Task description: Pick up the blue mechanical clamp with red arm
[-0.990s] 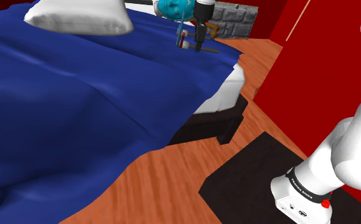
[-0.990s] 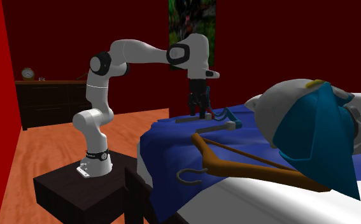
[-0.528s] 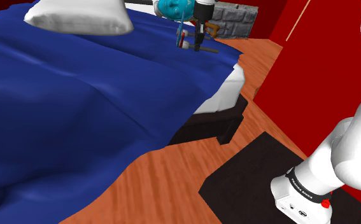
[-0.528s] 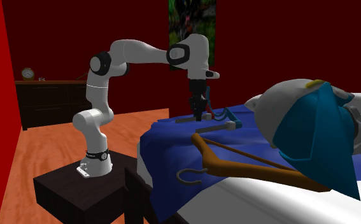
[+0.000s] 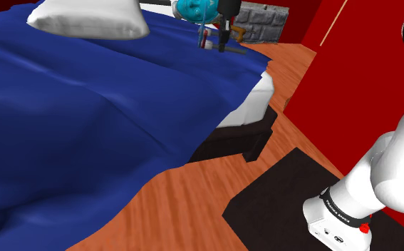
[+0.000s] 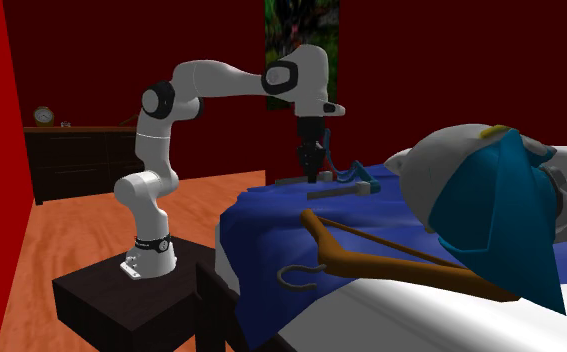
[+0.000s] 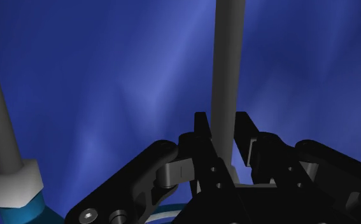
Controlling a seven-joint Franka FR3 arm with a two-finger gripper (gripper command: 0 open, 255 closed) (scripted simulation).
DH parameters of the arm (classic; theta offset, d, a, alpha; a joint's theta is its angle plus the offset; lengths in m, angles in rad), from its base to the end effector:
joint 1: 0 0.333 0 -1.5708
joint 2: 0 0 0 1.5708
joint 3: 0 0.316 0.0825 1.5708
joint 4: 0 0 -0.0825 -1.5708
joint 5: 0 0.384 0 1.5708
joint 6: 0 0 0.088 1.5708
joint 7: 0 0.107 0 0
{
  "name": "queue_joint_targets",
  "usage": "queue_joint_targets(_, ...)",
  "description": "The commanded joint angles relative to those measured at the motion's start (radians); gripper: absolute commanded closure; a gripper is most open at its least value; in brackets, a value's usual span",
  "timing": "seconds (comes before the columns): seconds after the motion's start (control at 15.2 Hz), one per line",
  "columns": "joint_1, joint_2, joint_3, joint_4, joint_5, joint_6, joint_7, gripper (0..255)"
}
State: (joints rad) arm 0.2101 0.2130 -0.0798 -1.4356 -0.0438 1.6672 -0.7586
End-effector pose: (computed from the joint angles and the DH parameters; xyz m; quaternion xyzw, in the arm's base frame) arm 0.6211 0.0823 0.5720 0.9012 0.4323 -0.0002 0.0317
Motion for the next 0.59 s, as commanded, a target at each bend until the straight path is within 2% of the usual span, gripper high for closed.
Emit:
queue_joint_targets(0.0, 0.0, 0.005, 0.0, 0.034, 0.0, -0.029, -0.001, 255)
queue_joint_targets(0.53, -0.002, 0.043, -0.001, 0.199, 0.004, -0.155, -0.009, 255)
